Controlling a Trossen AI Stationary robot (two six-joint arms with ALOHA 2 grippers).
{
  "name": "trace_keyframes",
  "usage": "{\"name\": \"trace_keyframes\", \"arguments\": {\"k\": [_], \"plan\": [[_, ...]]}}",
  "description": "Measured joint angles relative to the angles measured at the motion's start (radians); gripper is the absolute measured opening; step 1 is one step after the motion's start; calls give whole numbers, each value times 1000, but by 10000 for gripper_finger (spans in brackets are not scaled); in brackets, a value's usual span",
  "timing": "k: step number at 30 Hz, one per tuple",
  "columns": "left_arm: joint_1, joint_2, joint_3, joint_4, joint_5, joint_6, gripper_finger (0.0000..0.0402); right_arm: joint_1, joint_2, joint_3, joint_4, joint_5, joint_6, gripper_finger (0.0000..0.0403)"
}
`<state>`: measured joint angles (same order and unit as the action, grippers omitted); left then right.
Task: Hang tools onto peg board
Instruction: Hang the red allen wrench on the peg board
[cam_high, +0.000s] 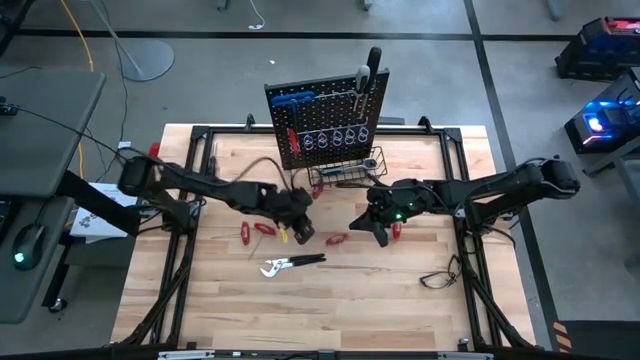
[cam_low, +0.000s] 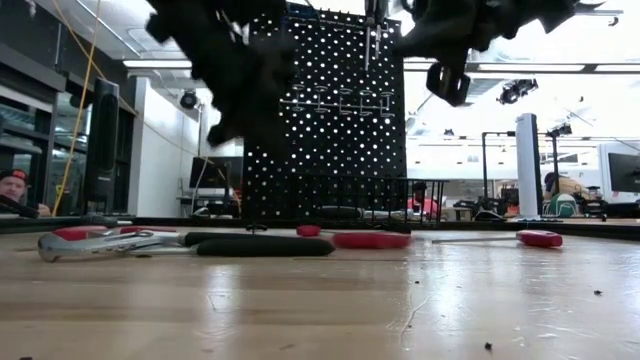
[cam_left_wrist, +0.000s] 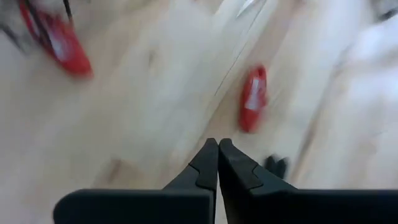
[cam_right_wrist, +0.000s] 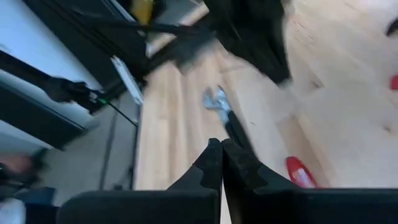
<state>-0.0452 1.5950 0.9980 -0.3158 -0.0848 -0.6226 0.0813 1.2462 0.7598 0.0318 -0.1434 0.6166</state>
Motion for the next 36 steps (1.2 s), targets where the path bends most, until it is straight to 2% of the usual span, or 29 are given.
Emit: {"name": "trace_keyframes", "arguments": {"k": [5, 10, 14, 18, 21, 24, 29, 36], "plan": [[-6, -187, 2, -42, -27, 29, 0, 25, 129, 128, -65, -32, -144, 0], [-26, -382, 2, -139, -124, 23, 0, 60, 304, 322, -347, -22, -298, 10], [-32, -513, 2, -172, -133, 31, 0, 99, 402, 446, -543, 33, -445, 61], [-35, -567, 3, -149, -138, 66, 0, 110, 472, 538, -644, 145, -406, 140], [-41, -564, 3, -132, -142, 116, 0, 92, 511, 606, -728, 160, -210, 194], [-53, -541, 3, -106, -146, 164, 0, 71, 537, 651, -782, 140, 131, 224], [-76, -507, 2, -73, -145, 198, 0, 70, 542, 658, -835, 98, 756, 226], [-97, -480, 2, -73, -142, 190, 0, 171, 542, 635, -909, 166, 1318, 224]]}}
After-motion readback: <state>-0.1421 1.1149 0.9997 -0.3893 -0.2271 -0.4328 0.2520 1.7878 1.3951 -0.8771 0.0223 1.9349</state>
